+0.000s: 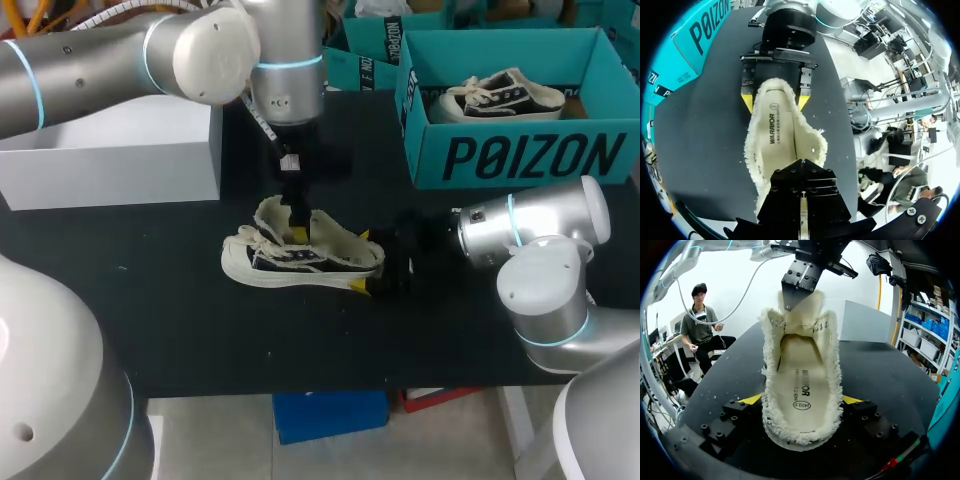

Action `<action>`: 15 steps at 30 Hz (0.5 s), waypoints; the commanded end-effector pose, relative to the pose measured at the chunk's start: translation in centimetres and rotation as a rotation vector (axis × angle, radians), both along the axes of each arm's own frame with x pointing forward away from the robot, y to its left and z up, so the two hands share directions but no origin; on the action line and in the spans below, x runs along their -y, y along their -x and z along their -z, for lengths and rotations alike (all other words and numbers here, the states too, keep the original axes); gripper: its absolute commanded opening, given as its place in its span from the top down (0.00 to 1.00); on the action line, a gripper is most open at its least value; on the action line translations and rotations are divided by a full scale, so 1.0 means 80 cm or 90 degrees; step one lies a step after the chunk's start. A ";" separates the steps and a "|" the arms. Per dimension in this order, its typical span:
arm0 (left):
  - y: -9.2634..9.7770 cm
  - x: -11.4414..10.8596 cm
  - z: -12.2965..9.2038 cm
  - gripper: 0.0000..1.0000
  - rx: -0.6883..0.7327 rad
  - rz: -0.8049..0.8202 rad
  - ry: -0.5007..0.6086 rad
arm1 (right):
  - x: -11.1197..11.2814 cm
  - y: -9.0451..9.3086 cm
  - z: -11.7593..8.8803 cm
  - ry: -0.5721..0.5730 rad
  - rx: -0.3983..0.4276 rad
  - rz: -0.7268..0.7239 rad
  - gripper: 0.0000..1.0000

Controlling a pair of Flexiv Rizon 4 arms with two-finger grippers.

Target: Take the shoe out of the shoebox, open the shoe tongue, remove and reinsert the insole, then place the shoe into the shoebox

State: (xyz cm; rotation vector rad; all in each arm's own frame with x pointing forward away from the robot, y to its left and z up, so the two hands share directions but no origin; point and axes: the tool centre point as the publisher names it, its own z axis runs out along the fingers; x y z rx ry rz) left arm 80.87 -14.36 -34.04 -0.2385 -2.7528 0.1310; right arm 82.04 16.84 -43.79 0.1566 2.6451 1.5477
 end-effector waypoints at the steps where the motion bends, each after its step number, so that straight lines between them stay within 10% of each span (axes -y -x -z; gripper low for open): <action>1: 0.007 0.002 0.013 1.00 0.002 -0.005 0.004 | -0.001 0.000 0.003 0.001 -0.001 0.001 1.00; 15: 0.008 0.008 0.049 1.00 -0.018 -0.012 -0.007 | -0.001 0.000 0.003 0.001 -0.001 0.001 1.00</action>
